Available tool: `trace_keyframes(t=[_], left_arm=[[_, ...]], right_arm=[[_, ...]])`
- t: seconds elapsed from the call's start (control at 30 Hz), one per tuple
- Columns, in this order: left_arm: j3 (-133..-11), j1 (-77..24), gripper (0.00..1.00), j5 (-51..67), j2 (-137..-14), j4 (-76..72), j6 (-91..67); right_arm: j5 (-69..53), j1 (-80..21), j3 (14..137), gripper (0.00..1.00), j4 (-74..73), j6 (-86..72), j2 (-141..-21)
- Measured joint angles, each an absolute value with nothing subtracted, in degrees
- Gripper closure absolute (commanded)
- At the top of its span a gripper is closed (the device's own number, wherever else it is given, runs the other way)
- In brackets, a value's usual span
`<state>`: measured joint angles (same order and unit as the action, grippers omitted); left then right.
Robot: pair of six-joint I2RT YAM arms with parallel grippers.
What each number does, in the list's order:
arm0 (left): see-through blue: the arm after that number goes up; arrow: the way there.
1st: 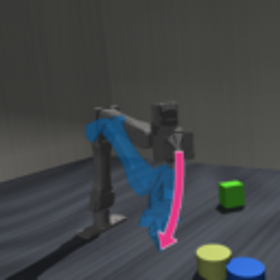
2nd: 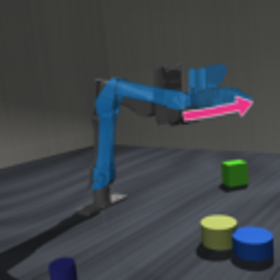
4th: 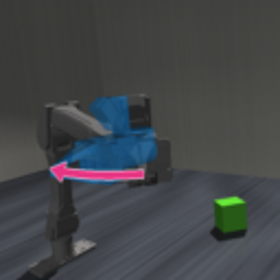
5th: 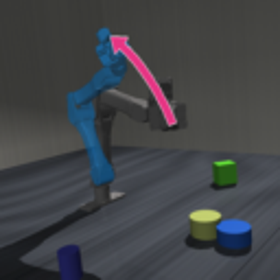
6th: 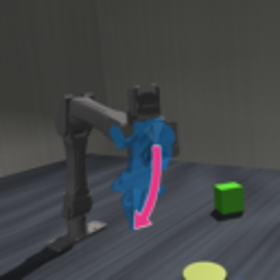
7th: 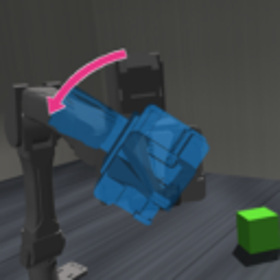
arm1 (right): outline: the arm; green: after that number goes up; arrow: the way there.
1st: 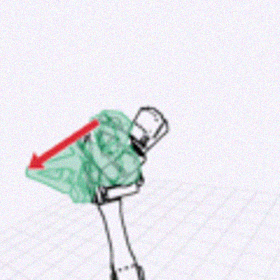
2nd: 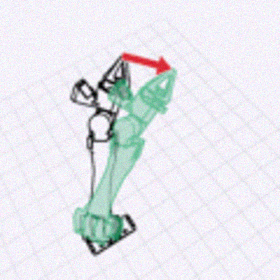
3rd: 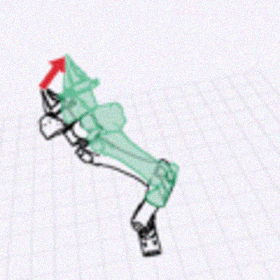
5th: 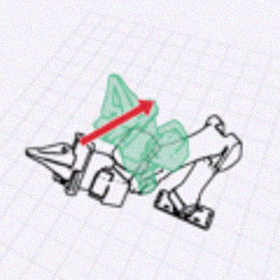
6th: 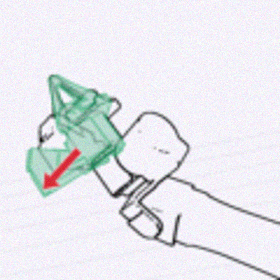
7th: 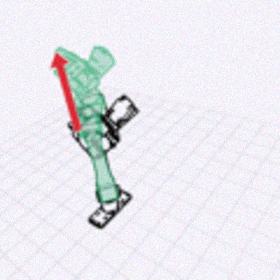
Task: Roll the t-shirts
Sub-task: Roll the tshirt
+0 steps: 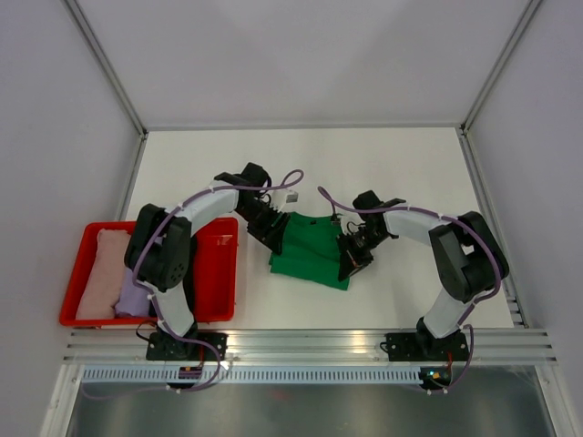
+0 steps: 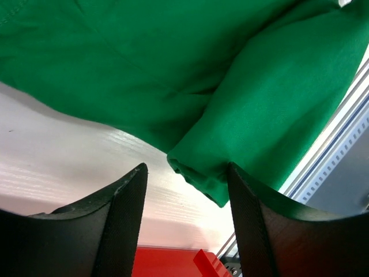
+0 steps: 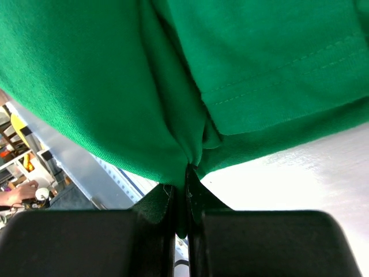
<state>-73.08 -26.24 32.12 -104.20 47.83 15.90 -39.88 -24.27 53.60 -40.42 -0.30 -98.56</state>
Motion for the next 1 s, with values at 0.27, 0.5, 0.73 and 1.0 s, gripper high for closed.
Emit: trace_keyframes(t=[0.27, 0.5, 0.73, 1.0], left_arm=[[-71.81, -26.24, 0.39, 33.3, -104.09, 47.92, 17.65], [-72.42, -26.39, 0.39, 36.23, -103.39, 47.92, 18.61], [-72.62, -27.35, 0.4, 36.58, -103.63, 49.17, 21.65], [-72.64, -27.75, 0.58, 39.48, -104.73, 51.7, 24.75]], right_arm=[[-36.71, -24.27, 53.54, 0.73, -39.03, -2.55, -97.19], [-33.89, -24.27, 53.28, 0.54, -38.11, -4.16, -95.7], [-32.53, -24.27, 53.23, 0.5, -37.71, -4.91, -89.91], [-34.94, -24.27, 50.0, 0.52, -32.58, -6.28, -86.78]])
